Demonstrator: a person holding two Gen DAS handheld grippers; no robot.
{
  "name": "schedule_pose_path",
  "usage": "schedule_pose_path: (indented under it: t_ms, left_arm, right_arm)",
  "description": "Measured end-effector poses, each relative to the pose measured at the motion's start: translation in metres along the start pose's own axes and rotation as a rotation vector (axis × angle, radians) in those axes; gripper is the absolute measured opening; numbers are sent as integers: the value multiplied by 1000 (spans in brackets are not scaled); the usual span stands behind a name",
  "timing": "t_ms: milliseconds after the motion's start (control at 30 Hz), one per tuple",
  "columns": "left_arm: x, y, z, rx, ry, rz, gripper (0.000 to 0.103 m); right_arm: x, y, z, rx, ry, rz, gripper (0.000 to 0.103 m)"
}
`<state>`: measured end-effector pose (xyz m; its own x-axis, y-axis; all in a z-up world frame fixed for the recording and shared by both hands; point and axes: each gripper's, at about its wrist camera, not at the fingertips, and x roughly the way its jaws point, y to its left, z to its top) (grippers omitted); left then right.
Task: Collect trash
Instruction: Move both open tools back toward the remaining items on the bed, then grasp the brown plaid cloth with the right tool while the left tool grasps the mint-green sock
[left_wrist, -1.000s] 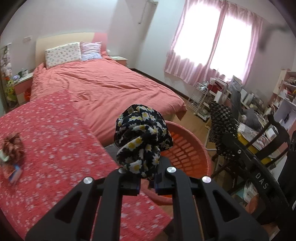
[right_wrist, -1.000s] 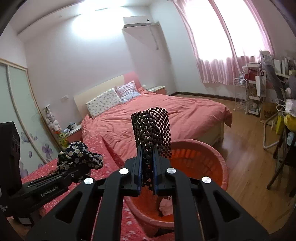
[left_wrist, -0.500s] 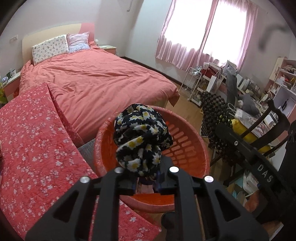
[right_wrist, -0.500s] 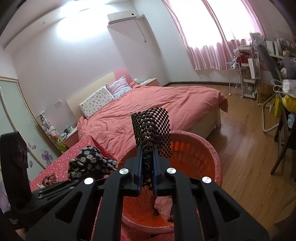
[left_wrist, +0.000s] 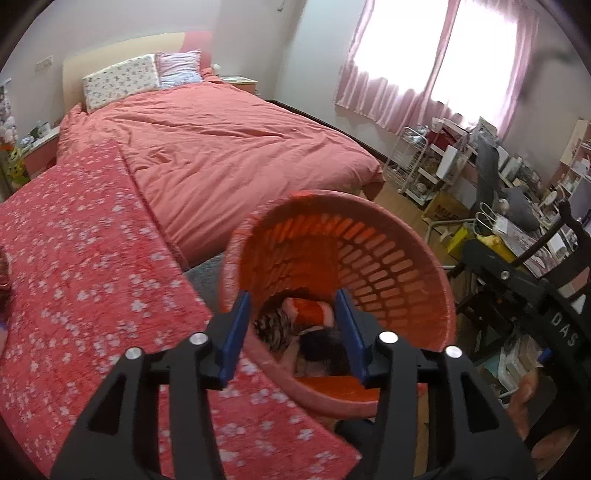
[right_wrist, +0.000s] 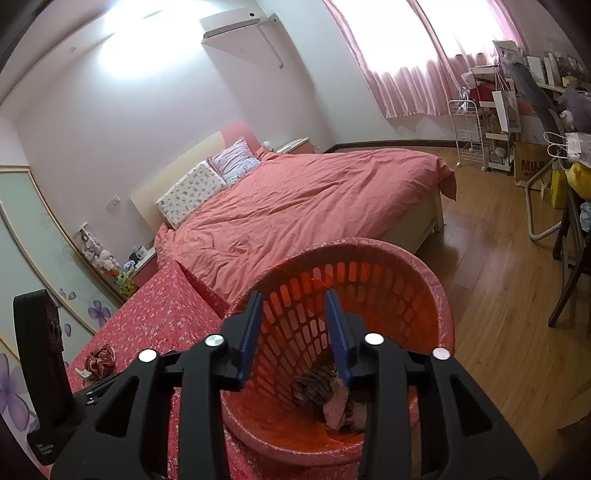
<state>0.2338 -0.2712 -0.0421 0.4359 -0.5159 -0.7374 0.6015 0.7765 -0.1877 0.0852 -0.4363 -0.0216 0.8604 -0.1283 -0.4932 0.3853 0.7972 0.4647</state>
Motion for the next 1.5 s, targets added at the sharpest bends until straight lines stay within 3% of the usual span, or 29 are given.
schedule_pose_path:
  t_ms: [267,500,1000,1233,1500]
  left_arm:
    - [-28,43,-16,-30,-29,129,58]
    - [-65,103,-32,-102,-70,261,64]
    - [-150,258,-88,-343,-109,534,69]
    - [-180,308,-114,-436,-124,594,69]
    - [-202,340,-137,-497,-132,607,70]
  right_arm:
    - [5,15,-5,-55,23,-5,41]
    - [8,50,-16,-132,60,31,41]
    - [51,200,-69,-400,243,236,41]
    - [76,278,-93,-496,308,355,40]
    - [116,336,-111,-534,367,353,38]
